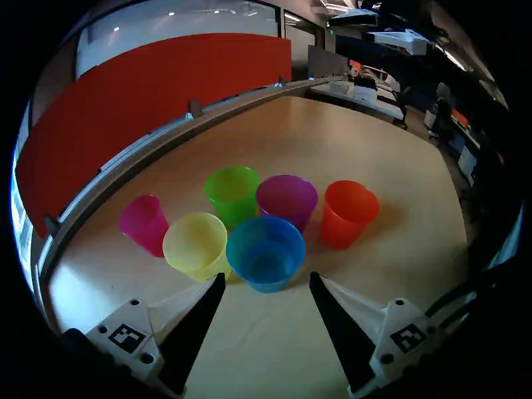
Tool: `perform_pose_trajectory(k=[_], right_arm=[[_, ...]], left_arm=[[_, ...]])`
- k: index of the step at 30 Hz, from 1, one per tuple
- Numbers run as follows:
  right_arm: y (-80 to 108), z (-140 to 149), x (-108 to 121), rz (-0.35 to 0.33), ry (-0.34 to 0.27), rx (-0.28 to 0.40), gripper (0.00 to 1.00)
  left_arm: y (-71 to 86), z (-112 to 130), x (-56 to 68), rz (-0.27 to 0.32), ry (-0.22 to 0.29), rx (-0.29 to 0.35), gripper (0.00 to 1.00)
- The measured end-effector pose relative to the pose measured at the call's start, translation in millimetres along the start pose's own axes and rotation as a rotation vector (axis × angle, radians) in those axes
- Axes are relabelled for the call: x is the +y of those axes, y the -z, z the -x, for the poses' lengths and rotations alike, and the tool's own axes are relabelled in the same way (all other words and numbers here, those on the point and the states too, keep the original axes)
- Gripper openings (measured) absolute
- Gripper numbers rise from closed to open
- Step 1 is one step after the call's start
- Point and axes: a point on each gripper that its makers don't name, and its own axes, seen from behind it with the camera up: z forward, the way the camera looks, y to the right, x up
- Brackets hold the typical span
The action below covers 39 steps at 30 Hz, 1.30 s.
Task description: Pour water
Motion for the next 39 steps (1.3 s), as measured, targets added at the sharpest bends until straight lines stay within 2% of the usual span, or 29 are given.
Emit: perform_pose_trajectory(k=[18, 39], right_arm=[[-5.8, 10.5, 4.0, -0.003, 0.004, -0.011, 1.0], [-8.1, 19.7, 8.3, 0.002, 0.004, -0.02, 1.0]], left_arm=[[-21.3, -5.0, -2.1, 0.001, -0.014, 0.009, 0.94], [-35.3, -11.1, -2.6, 0.003, -0.028, 0.026, 0.94]])
